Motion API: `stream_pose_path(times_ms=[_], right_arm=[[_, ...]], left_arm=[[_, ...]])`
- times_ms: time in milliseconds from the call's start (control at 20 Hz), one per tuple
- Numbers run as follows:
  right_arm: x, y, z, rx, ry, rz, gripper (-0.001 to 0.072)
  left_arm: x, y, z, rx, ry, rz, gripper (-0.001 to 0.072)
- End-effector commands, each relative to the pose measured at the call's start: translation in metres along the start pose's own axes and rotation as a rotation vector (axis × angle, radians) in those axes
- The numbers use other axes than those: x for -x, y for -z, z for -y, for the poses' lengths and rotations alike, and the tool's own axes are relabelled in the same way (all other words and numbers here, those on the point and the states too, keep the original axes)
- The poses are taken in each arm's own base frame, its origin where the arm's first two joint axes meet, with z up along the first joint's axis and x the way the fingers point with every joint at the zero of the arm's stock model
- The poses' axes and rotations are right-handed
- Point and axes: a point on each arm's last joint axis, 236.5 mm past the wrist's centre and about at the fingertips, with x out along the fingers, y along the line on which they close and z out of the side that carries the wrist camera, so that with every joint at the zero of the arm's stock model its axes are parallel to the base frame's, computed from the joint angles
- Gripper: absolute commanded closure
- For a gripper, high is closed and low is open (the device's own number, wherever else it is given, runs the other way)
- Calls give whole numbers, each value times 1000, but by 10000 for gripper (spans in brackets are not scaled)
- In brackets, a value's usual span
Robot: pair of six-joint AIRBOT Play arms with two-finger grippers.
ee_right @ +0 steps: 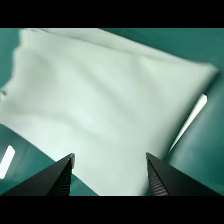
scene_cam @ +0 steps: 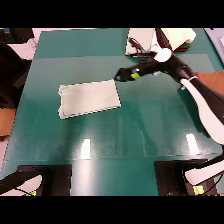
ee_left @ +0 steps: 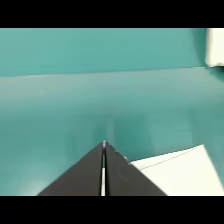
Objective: Fold the shirts.
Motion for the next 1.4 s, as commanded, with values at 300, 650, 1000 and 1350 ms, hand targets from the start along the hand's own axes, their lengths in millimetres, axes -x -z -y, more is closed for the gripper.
stream_pose_path(times_ms=[300,650,1000,1350], right_arm=[[-46,59,49,-289,-35,-108,182],[-137,60,-8,-305,-188,-193,239],[-111,-10,-19,-117,-122,-23,693],[119,-87,90,-43,217,224,693]], left_arm=[[0,-4,25,5,67,21,686],[1,5,25,4,66,-19,686],[2,10,52,9,137,-35,687],[20,23,160,-134,350,-15,686]])
